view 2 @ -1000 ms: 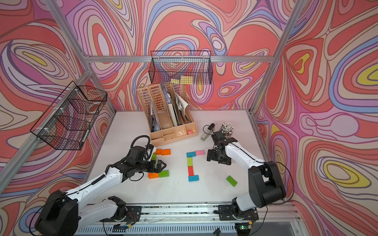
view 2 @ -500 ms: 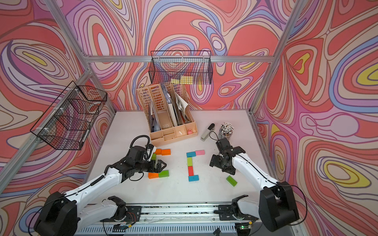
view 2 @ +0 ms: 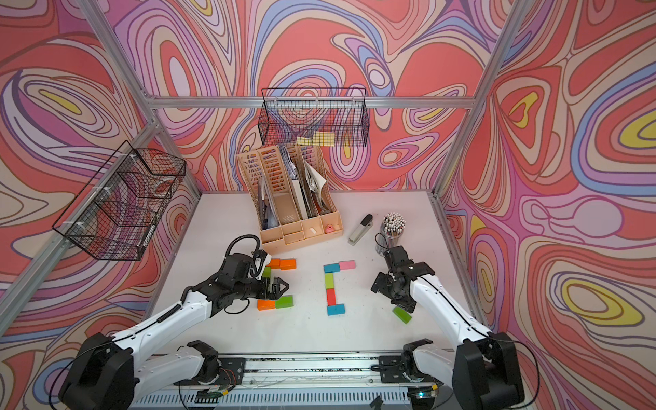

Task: Assemble the letter c with building blocks
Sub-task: Pick up the building block from the center of the board.

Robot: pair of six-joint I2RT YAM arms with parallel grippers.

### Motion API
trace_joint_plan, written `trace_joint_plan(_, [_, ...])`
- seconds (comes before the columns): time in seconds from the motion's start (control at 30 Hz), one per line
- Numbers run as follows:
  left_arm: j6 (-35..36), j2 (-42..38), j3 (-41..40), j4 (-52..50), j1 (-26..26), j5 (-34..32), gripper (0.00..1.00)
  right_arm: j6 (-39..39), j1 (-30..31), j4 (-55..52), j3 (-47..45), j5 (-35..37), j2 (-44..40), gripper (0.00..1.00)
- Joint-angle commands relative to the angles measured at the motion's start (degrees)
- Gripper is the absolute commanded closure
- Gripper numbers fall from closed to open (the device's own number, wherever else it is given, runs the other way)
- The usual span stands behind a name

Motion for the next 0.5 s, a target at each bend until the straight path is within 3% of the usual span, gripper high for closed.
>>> trace_joint_plan(0.0, [0.25,-0.09,1.04,1.18,-0.32,0.15,0.01,2.66,-1.54,-0.86,-2.04,1.28,-1.17,0.02])
trace_joint_plan(0.47, [0.36,-0.59,1.03,0.98,-0.32,-0.05,0.0,7.56,-2.36,-1.17,-4.8,5.37,0.93,0.02])
